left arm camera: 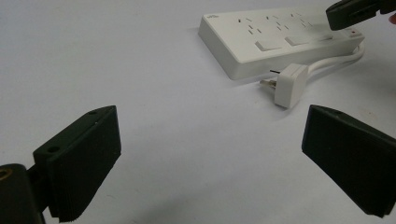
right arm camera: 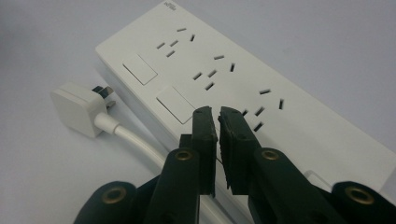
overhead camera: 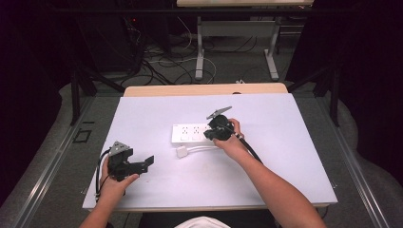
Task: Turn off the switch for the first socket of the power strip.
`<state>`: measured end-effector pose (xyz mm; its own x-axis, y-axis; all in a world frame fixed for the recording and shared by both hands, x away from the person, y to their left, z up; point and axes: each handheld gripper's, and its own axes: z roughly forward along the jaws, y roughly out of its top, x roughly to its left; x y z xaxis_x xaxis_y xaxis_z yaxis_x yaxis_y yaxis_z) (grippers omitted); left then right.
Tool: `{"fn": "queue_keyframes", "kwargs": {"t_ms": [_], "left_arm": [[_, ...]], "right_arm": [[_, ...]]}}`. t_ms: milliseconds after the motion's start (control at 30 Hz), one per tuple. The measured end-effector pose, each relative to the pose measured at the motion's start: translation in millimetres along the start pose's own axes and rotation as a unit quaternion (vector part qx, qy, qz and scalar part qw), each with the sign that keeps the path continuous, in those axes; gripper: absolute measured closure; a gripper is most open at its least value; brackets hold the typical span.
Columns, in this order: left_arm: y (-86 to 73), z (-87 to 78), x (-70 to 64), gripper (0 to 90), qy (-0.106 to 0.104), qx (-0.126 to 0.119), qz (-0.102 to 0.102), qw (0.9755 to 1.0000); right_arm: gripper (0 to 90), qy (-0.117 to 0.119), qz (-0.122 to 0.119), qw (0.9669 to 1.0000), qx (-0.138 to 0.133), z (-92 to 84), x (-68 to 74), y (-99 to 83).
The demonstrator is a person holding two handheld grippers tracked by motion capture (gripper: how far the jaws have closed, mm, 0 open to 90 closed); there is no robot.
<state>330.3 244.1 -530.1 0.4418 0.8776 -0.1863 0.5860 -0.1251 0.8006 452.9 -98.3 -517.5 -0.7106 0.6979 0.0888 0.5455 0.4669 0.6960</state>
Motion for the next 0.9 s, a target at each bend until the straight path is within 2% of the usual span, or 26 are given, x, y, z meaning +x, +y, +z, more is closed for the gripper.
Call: {"fn": "queue_keyframes", "kwargs": {"t_ms": [33,67,100,133,167,200,233,333,367,467,533,633,667,700,767,900], "left_arm": [[-0.1,0.4,-0.1,4.3,0.0,-0.002,-0.001,1.0],[0.0,0.5,-0.1,4.3,0.0,-0.001,0.0,1.0],[0.0,0.5,0.0,4.3,0.0,-0.001,0.0,1.0],[0.1,0.5,0.0,4.3,0.0,-0.001,0.0,1.0],[0.1,0.6,0.1,4.3,-0.001,-0.001,0.001,1.0],[0.2,0.7,0.1,4.3,0.0,-0.002,0.001,1.0],[0.1,0.6,-0.1,4.3,0.0,-0.001,0.0,1.0],[0.1,0.7,-0.2,4.3,0.0,-0.001,0.001,1.0],[0.1,0.6,-0.3,4.3,0.001,-0.001,0.001,1.0],[-0.2,0.5,-0.2,4.3,0.001,-0.001,-0.001,1.0],[0.1,-0.3,0.4,4.3,-0.001,0.004,0.0,1.0],[-0.1,-0.6,0.5,4.3,-0.001,0.004,0.0,1.0],[-0.1,-0.6,0.4,4.3,-0.001,0.004,0.0,1.0],[-0.1,-0.5,0.3,4.3,-0.001,0.004,0.0,1.0],[-0.5,0.5,-0.3,4.3,0.002,-0.001,-0.001,1.0],[-0.4,0.7,-0.6,4.4,0.001,-0.001,-0.001,1.0]], "right_arm": [[84.7,0.001,-0.002,1.0,0.004,-2.4,-1.0,0.0],[84.5,-0.001,0.004,1.0,-0.007,-3.0,-0.9,-1.1],[84.2,0.001,0.008,1.0,0.004,-5.8,-1.1,-1.1],[84.0,0.001,0.003,1.0,-0.009,-5.8,-2.3,-2.4],[83.9,0.002,0.005,1.0,0.007,-9.0,-2.3,-2.4],[83.9,0.0,0.006,0.9999,-0.011,-7.6,-2.1,-3.7],[83.9,0.001,0.005,0.9999,-0.013,-7.8,-1.7,-4.9],[83.9,0.002,0.006,0.9999,-0.011,-9.0,1.2,-7.1],[83.9,0.008,0.004,0.9998,-0.019,-8.5,1.9,-8.4],[83.8,0.01,-0.001,0.9999,-0.005,-13.1,3.9,-9.9],[83.7,0.014,-0.001,0.9997,-0.019,-14.8,5.0,-11.9],[83.6,0.016,0.0,0.9998,-0.011,-21.9,6.5,-14.1],[83.4,0.014,-0.007,0.9996,-0.025,-22.0,5.9,-15.7],[83.3,0.015,0.001,0.9993,-0.034,-22.4,7.0,-17.1],[83.2,0.014,-0.004,0.9995,-0.026,-26.5,6.9,-19.4],[83.0,0.017,-0.005,0.9994,-0.029,-31.4,7.3,-24.5]]}}
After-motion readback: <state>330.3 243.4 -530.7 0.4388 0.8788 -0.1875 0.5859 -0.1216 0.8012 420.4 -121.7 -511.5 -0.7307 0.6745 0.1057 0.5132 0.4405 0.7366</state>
